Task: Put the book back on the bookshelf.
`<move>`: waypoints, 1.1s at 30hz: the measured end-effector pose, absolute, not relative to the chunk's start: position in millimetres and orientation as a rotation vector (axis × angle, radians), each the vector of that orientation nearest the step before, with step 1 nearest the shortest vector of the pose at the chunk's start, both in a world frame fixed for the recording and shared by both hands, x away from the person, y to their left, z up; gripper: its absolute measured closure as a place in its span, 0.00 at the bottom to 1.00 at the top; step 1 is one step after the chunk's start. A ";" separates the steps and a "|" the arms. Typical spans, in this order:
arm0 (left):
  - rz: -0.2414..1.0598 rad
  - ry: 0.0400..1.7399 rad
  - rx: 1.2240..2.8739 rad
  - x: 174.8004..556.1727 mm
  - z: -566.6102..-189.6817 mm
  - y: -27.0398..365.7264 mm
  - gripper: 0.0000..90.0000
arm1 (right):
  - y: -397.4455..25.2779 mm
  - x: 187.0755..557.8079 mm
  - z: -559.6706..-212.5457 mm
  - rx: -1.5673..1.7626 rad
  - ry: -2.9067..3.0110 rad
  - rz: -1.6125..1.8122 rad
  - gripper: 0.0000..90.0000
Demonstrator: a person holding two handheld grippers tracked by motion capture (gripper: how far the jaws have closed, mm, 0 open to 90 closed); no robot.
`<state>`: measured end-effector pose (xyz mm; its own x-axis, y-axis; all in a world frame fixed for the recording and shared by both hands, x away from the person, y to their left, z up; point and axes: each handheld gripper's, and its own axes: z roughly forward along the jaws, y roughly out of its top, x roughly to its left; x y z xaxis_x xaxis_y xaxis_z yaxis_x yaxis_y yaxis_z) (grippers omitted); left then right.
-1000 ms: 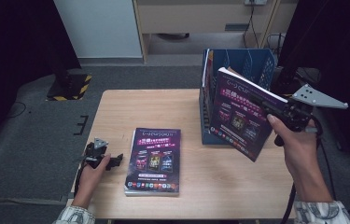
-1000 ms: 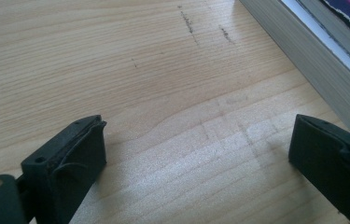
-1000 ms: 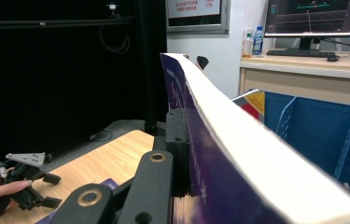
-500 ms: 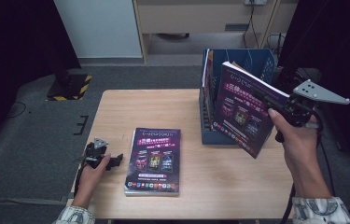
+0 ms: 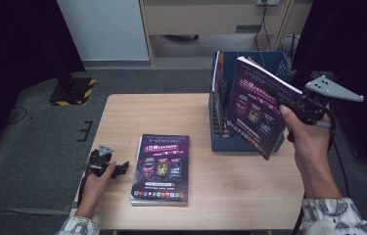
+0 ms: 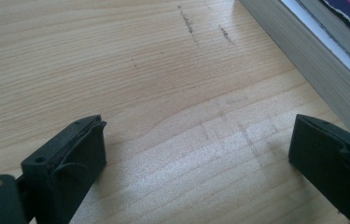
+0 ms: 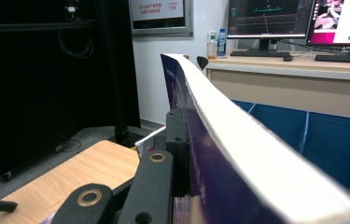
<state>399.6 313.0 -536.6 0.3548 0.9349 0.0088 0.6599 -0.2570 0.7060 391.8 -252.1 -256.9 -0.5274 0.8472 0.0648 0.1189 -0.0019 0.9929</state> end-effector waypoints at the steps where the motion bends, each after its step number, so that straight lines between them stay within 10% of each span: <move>1: 0.581 1.381 2.010 399.6 -536.6 313.0 0.03 | -251.5 393.4 -256.5 1.004 1.686 1.576 0.92; 33: 0.581 1.380 2.009 400.0 -536.8 311.5 0.03 | -236.0 444.4 -249.1 1.145 1.583 1.382 0.92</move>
